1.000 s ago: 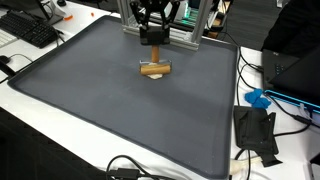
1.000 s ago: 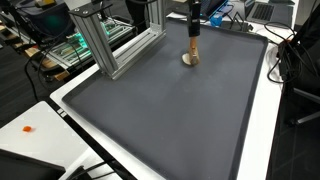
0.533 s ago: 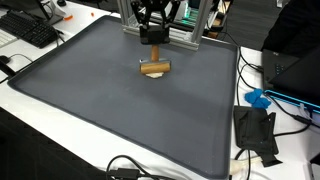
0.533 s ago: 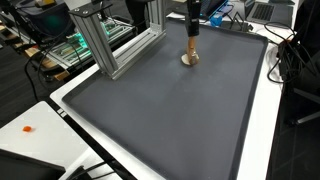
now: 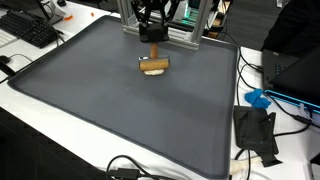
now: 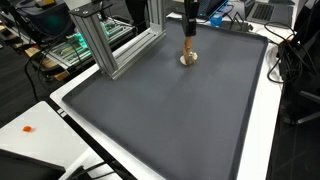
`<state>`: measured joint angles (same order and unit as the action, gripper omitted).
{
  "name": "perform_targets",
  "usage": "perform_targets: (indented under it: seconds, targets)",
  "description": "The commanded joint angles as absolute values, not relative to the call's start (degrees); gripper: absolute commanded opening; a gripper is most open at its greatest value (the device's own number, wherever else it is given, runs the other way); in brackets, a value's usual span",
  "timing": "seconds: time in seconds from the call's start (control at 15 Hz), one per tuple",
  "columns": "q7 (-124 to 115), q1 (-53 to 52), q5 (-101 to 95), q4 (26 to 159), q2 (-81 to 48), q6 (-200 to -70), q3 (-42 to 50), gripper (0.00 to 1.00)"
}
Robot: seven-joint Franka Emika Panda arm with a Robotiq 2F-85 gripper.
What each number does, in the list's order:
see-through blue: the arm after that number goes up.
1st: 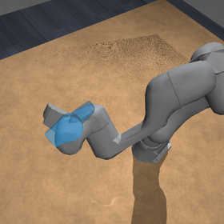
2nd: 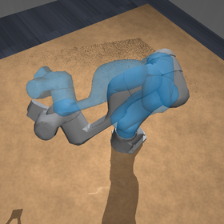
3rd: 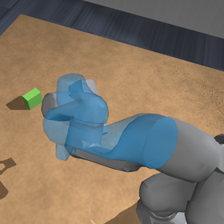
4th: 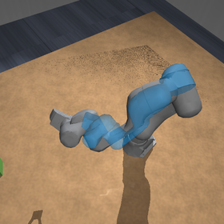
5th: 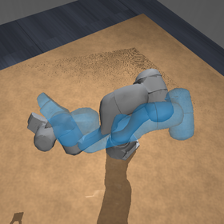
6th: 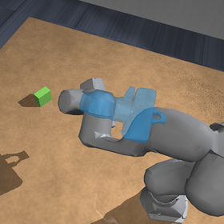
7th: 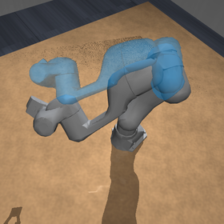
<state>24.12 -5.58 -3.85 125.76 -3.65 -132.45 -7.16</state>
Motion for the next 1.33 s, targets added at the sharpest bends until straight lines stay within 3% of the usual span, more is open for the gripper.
perform_targets:
  seconds: [0.0, 1.27]
  targets:
    - [24.7, -5.1, -7.0, 128.3, -5.1, -129.6, -6.3, 0.22]
    - [27.7, -5.6, 0.5, 128.8, -6.4, -136.5, -7.6, 0.22]
